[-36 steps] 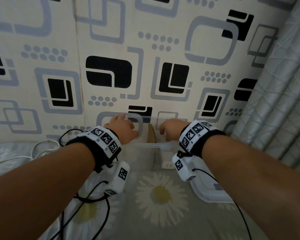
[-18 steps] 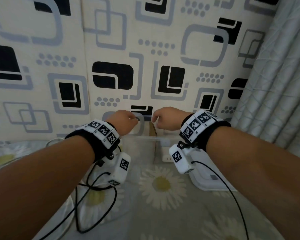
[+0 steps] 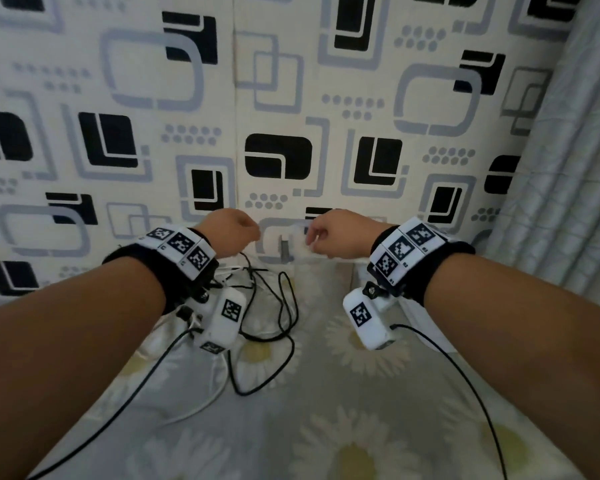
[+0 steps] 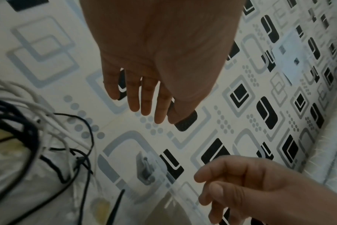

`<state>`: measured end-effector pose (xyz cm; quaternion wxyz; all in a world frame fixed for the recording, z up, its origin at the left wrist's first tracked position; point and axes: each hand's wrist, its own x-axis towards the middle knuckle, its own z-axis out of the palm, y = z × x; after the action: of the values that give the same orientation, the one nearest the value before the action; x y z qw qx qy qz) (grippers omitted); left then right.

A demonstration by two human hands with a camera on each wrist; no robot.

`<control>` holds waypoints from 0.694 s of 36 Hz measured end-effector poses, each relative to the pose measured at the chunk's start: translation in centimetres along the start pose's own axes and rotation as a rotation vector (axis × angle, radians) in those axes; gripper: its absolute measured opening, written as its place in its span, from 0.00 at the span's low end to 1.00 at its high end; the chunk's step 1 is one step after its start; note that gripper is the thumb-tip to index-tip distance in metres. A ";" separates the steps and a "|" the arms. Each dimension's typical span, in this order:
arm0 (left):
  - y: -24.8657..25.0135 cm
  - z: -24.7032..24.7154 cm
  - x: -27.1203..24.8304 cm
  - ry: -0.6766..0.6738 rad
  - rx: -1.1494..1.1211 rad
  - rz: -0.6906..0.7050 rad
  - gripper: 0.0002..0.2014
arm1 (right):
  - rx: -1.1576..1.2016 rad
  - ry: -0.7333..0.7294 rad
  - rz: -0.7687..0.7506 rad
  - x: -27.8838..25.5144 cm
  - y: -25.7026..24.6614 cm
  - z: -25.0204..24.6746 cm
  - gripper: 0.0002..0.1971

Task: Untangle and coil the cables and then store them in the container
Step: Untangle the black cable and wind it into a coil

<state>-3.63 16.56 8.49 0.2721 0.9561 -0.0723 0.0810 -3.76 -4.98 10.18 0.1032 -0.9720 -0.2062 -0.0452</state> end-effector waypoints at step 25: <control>-8.6 -0.4 -3.9 -0.119 0.092 -0.229 0.18 | 0.290 -0.197 0.014 1.4 -7.5 7.7 0.10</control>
<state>-5.92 24.35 3.69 0.2308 0.9727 0.0251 -0.0043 -5.21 3.98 4.25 0.2219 -0.9480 -0.2131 0.0812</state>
